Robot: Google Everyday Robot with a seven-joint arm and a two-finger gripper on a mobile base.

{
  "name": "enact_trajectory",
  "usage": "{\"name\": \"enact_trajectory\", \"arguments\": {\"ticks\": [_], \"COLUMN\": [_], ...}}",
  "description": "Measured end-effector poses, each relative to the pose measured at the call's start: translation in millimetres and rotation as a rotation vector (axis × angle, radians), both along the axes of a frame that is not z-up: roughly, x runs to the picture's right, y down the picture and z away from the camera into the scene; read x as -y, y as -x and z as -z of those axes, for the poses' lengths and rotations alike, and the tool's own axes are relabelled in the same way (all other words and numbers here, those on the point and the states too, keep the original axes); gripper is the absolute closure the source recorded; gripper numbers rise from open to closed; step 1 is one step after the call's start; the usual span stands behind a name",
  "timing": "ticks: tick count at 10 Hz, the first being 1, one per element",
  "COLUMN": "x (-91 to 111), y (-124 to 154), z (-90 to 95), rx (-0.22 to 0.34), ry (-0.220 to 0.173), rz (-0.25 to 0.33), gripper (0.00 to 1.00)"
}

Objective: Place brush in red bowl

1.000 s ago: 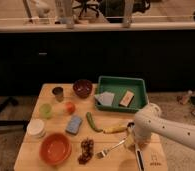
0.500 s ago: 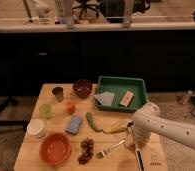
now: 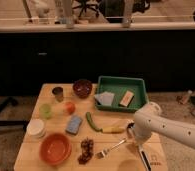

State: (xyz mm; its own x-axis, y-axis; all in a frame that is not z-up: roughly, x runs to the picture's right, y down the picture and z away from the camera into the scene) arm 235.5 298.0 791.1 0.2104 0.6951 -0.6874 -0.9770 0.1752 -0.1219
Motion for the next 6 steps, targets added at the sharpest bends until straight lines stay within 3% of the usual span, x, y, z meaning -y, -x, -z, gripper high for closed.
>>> {"name": "enact_trajectory", "arguments": {"ticks": [1, 2, 6], "x": [-1.2, -2.7, -2.7], "y": [-0.3, -6.0, -11.2], "z": [-1.0, -4.3, -0.4], "rx": [0.015, 0.055, 0.050], "ry": [0.003, 0.003, 0.006], "rz": [-0.031, -0.123, -0.122], "gripper": [1.00, 1.00, 1.00]}}
